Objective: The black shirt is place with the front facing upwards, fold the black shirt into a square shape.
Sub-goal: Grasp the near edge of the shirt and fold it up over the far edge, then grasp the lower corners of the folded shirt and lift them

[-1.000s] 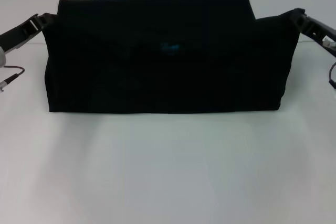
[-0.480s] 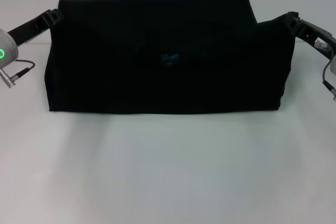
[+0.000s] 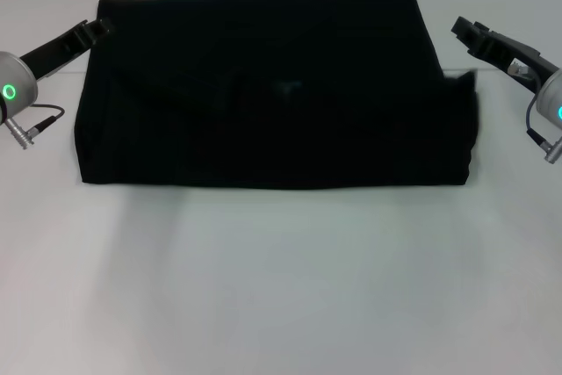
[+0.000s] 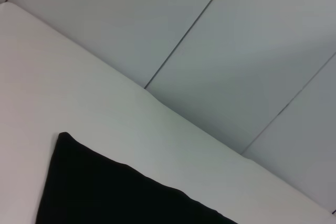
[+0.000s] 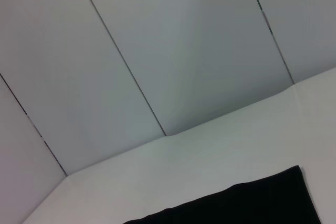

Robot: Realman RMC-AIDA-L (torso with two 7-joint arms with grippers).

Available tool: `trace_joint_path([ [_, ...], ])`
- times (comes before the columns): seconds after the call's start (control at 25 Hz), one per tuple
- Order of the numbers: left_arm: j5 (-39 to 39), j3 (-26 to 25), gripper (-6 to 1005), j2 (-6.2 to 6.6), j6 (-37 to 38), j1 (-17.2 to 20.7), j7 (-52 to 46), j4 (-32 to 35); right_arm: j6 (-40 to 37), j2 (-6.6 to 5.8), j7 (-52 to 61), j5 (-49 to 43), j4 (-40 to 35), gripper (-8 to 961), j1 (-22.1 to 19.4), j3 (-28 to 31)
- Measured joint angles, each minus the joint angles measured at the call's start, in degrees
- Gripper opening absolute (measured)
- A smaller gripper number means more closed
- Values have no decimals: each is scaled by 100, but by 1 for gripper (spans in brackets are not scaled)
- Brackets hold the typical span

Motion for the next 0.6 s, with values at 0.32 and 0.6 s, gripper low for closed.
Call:
trace_joint_path([
  [0.32,-161,93,505,63,347,255,-39,-17,-240,-38,145,-23,64,395,-95,-125],
  [0.6,-117,683,716,499,1722,905,-662,-14,-1735,-332,572,-42,-64,700,-696,-1555],
])
